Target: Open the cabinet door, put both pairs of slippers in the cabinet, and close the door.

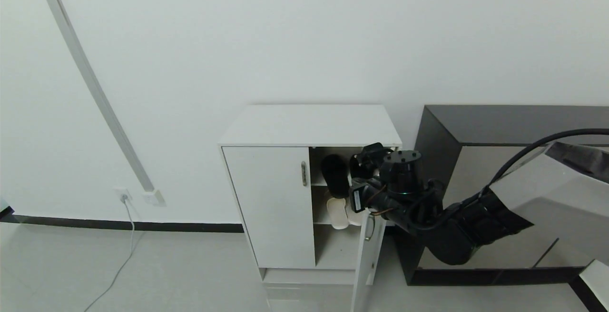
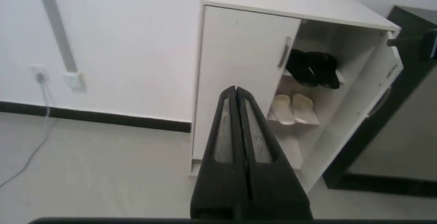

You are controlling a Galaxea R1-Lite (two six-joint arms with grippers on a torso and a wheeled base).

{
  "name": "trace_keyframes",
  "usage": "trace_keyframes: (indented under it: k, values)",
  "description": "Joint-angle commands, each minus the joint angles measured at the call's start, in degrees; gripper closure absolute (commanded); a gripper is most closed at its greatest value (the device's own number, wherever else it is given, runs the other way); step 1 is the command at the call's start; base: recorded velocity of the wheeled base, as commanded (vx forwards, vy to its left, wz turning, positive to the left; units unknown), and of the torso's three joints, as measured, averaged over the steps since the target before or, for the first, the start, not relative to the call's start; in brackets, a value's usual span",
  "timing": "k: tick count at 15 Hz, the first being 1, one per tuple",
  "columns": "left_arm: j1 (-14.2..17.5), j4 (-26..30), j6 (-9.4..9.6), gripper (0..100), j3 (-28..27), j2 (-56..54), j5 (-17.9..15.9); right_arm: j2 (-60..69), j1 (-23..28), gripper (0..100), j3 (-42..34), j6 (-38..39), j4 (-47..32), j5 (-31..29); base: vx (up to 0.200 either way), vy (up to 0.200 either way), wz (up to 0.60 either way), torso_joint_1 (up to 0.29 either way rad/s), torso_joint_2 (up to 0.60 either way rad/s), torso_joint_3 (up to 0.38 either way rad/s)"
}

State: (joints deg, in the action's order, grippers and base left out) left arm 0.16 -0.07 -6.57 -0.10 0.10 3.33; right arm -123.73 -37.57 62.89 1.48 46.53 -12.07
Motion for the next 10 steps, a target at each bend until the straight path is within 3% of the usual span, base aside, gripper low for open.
trace_keyframes:
  k: [1, 9, 10]
  values:
    - [0.0, 0.0, -0.02, 100, -0.1, 0.0, 0.0, 3.1, 1.2, 100, -2.9, -0.9, 0.1, -0.6, 0.000, 0.000, 0.00, 0.000, 0.00, 0.000]
    - [0.0, 0.0, 0.24, 100, 0.0, 0.0, -0.3, 20.3, 4.7, 100, -26.1, -0.2, 0.2, -0.2, 0.000, 0.000, 0.00, 0.000, 0.00, 0.000]
    - [0.0, 0.0, 0.24, 100, 0.0, 0.0, -0.3, 20.8, 5.3, 100, -27.9, -0.1, 0.2, -0.1, 0.200, 0.000, 0.00, -0.007, 0.00, 0.002]
